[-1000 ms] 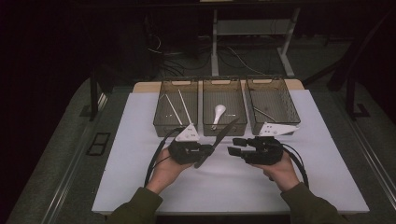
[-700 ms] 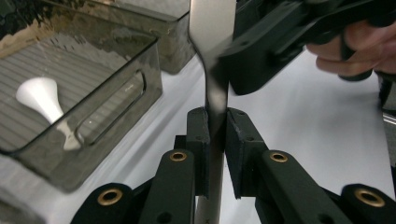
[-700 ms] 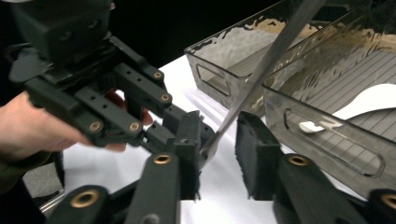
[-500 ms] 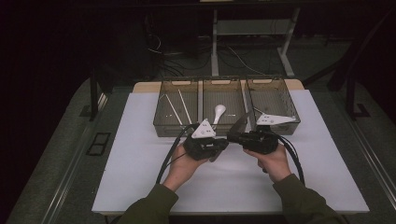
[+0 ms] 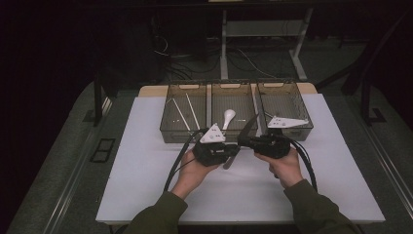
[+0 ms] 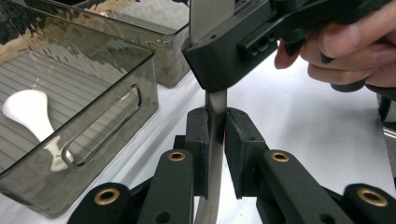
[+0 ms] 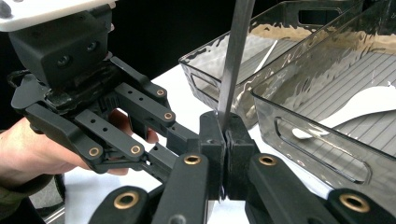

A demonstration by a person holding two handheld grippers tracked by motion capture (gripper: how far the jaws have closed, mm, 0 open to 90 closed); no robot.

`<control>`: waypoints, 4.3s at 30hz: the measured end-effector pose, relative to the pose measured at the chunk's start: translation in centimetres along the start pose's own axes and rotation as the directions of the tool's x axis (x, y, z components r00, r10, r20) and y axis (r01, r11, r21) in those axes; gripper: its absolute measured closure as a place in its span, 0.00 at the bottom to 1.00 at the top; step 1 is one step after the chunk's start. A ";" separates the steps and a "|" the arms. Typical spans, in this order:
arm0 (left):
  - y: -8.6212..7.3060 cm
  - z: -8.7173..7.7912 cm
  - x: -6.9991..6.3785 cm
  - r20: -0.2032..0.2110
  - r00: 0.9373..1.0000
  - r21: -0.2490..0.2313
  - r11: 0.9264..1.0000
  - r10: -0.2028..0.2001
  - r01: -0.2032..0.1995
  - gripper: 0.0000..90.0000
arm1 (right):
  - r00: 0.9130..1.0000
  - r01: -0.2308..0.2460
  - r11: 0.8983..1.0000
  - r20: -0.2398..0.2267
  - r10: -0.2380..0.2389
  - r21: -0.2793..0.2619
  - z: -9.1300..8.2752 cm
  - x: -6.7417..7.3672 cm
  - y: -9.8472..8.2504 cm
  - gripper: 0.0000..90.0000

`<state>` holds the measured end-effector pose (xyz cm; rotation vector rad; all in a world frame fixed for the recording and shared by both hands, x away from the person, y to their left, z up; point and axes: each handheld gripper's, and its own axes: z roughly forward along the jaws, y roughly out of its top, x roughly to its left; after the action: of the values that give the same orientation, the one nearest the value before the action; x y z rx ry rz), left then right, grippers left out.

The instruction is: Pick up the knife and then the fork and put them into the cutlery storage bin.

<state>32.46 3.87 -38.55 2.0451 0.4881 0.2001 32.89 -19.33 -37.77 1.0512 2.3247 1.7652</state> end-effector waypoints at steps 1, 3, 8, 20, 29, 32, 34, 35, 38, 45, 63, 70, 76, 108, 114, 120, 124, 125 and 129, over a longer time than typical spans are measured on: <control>-0.1 -0.1 0.0 -0.009 1.000 -0.001 1.000 0.003 -0.003 0.87 | 1.000 0.004 1.000 0.004 -0.004 0.003 0.0 0.0 0.1 0.98; -0.3 -0.4 0.1 -0.012 1.000 0.000 1.000 0.003 -0.003 0.82 | 1.000 0.001 1.000 0.012 -0.002 0.004 -0.1 -0.2 0.2 0.98; -1.2 -1.6 0.2 -0.008 1.000 -0.004 1.000 0.001 -0.001 0.74 | 0.999 0.009 1.000 0.046 -0.009 0.000 -0.9 -0.6 0.5 0.98; -4.5 -6.4 1.0 -0.010 1.000 -0.028 0.999 -0.029 0.028 0.51 | 0.993 0.022 1.000 0.120 -0.020 -0.015 -3.7 -2.3 2.4 0.98; -8.0 -9.9 1.5 -0.025 0.998 -0.007 0.998 -0.055 0.055 0.37 | 0.979 0.014 0.998 0.205 0.000 -0.066 -6.6 -4.4 4.8 0.98; -9.1 -10.7 1.8 -0.026 0.998 0.001 0.998 -0.062 0.062 0.32 | 0.971 0.011 0.996 0.241 0.010 -0.085 -7.6 -5.2 5.8 0.98; -9.8 -11.2 2.0 -0.031 0.997 0.001 0.997 -0.072 0.072 0.29 | 0.963 0.012 0.995 0.269 0.015 -0.097 -8.2 -5.7 6.5 0.98; -9.9 -11.4 2.0 -0.034 0.997 0.002 0.997 -0.072 0.072 0.27 | 0.958 0.011 0.995 0.285 0.019 -0.102 -8.5 -6.1 6.8 0.98; -10.5 -11.7 2.1 -0.046 0.995 0.004 0.996 -0.088 0.089 0.22 | 0.948 0.004 0.994 0.317 0.031 -0.111 -9.1 -6.9 7.5 0.98; -10.7 -11.4 2.3 -0.077 0.993 0.018 0.995 -0.093 0.094 0.14 | 0.912 -0.017 0.996 0.407 0.051 -0.085 -9.1 -9.3 8.1 0.98; -10.9 -10.5 2.3 -0.073 0.992 0.026 0.994 -0.101 0.103 0.00 | 0.898 -0.175 0.983 0.418 0.137 0.054 -5.5 -14.0 5.7 0.98; -10.8 -10.1 2.1 -0.061 0.994 0.043 0.995 -0.089 0.092 0.00 | 0.879 -0.198 0.980 0.444 0.173 0.008 -4.7 -15.7 5.6 0.96; -10.8 -10.0 2.1 -0.061 0.994 0.043 0.995 -0.089 0.092 0.00 | 0.864 -0.212 0.977 0.472 0.174 0.026 -3.8 -16.5 5.7 0.93; -10.7 -10.1 2.0 -0.059 0.995 0.040 0.996 -0.080 0.083 0.00 | 0.880 -0.193 0.975 0.458 0.124 0.106 -3.3 -15.7 5.9 0.48; -10.6 -10.1 2.0 -0.057 0.995 0.040 0.996 -0.082 0.085 0.00 | 0.897 -0.141 0.987 0.432 0.092 0.082 -4.9 -14.1 5.9 0.38; -10.6 -10.1 2.0 -0.057 0.995 0.041 0.996 -0.082 0.084 0.00 | 0.898 -0.086 0.993 0.439 0.043 0.079 -5.9 -12.8 5.2 0.31; -10.6 -10.1 2.0 -0.058 0.995 0.039 0.996 -0.078 0.080 0.00 | 0.893 -0.054 0.996 0.449 0.018 0.067 -6.3 -11.9 4.7 0.24; -10.6 -10.1 2.0 -0.057 0.996 0.038 0.996 -0.074 0.076 0.00 | 0.896 -0.053 0.997 0.444 0.023 0.056 -6.5 -11.7 4.6 0.23; -10.5 -10.1 2.0 -0.059 0.996 0.036 0.997 -0.070 0.072 0.00 | 0.902 -0.019 0.999 0.433 0.001 0.037 -7.0 -10.5 3.7 0.22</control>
<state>28.13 17.33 -42.69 2.0601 0.6038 0.2089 39.89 -30.31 -35.91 1.3047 2.0844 1.3152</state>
